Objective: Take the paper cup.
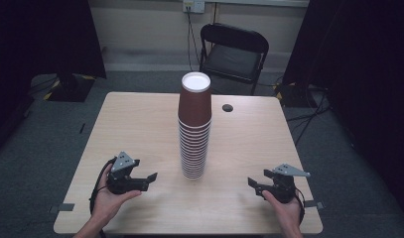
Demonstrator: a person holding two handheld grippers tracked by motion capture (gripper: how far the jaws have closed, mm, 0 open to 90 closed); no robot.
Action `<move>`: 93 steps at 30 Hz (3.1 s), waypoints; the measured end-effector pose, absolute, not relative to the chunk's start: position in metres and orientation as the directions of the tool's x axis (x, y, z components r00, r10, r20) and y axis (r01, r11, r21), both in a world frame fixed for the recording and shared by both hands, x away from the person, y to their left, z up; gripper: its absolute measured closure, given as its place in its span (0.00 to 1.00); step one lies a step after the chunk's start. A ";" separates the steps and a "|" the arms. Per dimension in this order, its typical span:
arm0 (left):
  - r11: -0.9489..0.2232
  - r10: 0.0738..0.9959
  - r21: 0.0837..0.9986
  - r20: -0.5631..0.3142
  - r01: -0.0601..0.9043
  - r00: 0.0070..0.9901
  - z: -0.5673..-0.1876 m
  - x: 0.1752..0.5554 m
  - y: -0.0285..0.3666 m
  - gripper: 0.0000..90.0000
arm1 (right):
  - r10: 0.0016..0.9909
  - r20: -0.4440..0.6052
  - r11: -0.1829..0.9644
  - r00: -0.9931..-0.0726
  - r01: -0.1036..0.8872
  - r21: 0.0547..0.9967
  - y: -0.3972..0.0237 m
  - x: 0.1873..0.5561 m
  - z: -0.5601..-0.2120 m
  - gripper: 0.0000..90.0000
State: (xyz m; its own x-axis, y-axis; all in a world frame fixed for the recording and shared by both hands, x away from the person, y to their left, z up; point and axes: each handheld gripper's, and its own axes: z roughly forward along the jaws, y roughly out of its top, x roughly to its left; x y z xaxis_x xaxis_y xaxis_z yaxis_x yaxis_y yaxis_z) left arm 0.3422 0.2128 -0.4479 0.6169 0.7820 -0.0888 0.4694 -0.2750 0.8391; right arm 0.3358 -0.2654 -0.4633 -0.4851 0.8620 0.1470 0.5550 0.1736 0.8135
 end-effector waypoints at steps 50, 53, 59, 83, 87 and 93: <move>-0.178 0.601 0.959 -0.071 0.220 0.796 -0.313 0.362 0.168 0.17 | 0.835 0.173 0.182 -0.522 0.559 0.809 -0.260 0.330 -0.461 0.28; -0.172 0.594 0.964 -0.063 0.203 0.802 -0.305 0.362 0.167 0.17 | 0.835 0.171 0.186 -0.524 0.561 0.807 -0.259 0.329 -0.461 0.28; -0.181 0.581 0.966 -0.045 0.182 0.813 -0.286 0.368 0.160 0.18 | 0.833 0.173 0.188 -0.525 0.564 0.804 -0.258 0.329 -0.462 0.27; -0.156 0.573 0.981 -0.003 0.113 0.820 -0.238 0.390 0.133 0.17 | 0.837 0.186 0.179 -0.514 0.578 0.796 -0.258 0.330 -0.463 0.28; -0.155 0.569 0.982 -0.004 0.112 0.823 -0.235 0.394 0.126 0.17 | 0.837 0.187 0.176 -0.514 0.577 0.797 -0.259 0.330 -0.464 0.28; -0.188 0.554 0.973 -0.007 0.132 0.833 -0.234 0.406 0.115 0.17 | 0.833 0.227 0.139 -0.504 0.589 0.796 -0.262 0.331 -0.464 0.28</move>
